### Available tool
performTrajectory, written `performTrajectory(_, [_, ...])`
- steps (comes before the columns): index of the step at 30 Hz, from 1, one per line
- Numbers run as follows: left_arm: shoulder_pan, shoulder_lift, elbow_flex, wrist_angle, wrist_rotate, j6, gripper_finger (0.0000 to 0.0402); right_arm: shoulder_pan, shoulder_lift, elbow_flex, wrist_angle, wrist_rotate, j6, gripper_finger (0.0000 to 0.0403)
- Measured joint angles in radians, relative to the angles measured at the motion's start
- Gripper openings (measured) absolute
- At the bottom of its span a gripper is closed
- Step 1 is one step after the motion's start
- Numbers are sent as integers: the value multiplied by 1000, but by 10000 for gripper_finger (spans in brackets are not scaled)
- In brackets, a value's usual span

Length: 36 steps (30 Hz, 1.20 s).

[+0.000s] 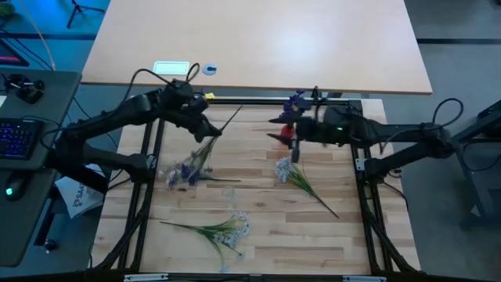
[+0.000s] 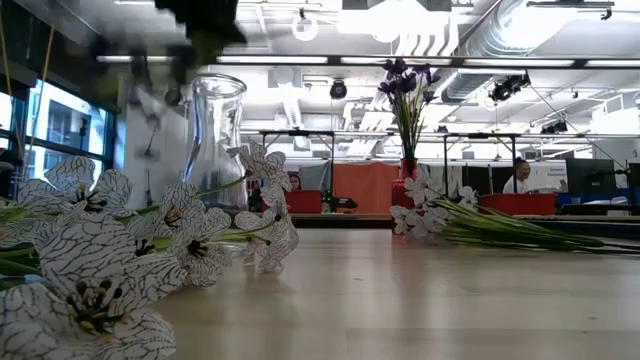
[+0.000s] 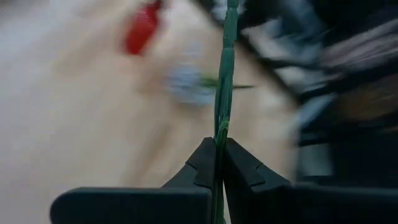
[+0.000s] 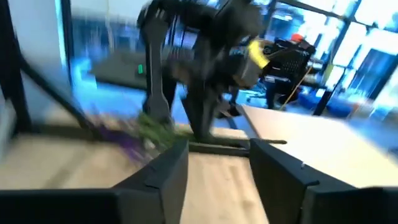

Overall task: Sort flowers into vase by color
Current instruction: Put the violet flowers into the red vase

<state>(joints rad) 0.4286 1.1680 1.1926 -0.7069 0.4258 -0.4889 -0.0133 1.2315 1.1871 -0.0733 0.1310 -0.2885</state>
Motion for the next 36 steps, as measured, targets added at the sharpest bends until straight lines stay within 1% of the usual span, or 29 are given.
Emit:
performTrajectory(2, [-7, 7, 31, 10, 77, -138, 1, 11, 68, 88, -75, 26, -138, 197])
performTrajectory(6, [-28, 21, 71, 60, 123, -346, 1, 46, 203, 265, -162, 94, -352, 228])
performTrajectory(8, [-32, 20, 80, 96, 124, -397, 0, 73, 259, 341, -190, 146, -437, 234])
performTrajectory(12, [-31, 21, 81, 148, 124, -427, 0, 119, 363, 467, -255, 292, -545, 232])
performTrajectory(15, [-32, 20, 81, 152, 137, -418, 0, 138, 436, 542, -300, 389, -569, 223])
performTrajectory(20, [-48, 20, 81, 152, 184, -400, 0, 154, 542, 646, -308, 510, -566, 214])
performTrajectory(25, [-64, 19, 81, 142, 184, -373, 0, 160, 608, 703, -317, 536, -559, 211])
performTrajectory(31, [-70, 20, 81, 146, 151, -372, 0, 159, 619, 699, -319, 554, -559, 207])
performTrajectory(33, [-70, 19, 81, 147, 131, -371, 0, 159, 619, 698, -319, 554, -570, 195])
performTrajectory(36, [-70, 19, 81, 153, 112, -345, 0, 159, 619, 698, -322, 554, -584, 163])
